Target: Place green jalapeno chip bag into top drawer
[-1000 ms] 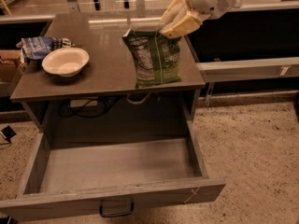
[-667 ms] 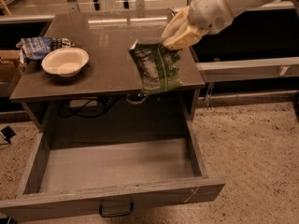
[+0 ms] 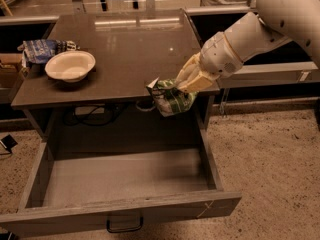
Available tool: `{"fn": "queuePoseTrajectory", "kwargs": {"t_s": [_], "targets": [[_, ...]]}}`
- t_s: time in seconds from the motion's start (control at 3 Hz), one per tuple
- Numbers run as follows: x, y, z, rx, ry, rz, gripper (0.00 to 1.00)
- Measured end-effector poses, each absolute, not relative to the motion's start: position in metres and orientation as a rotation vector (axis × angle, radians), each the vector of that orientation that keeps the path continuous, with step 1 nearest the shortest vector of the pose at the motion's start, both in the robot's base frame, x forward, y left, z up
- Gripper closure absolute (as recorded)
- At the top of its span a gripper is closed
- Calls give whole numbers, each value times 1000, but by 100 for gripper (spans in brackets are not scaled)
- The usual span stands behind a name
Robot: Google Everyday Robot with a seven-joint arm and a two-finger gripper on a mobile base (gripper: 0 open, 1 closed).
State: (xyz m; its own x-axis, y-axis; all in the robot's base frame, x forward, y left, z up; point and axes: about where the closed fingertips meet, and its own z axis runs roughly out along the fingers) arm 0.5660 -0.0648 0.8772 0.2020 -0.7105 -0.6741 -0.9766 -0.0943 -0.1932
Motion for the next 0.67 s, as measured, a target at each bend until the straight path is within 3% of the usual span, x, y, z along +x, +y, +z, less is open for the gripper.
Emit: {"fn": "queuePoseTrajectory", "kwargs": {"t_s": [0.67], "targets": [[556, -59, 896, -1883, 1549, 560, 100]]}}
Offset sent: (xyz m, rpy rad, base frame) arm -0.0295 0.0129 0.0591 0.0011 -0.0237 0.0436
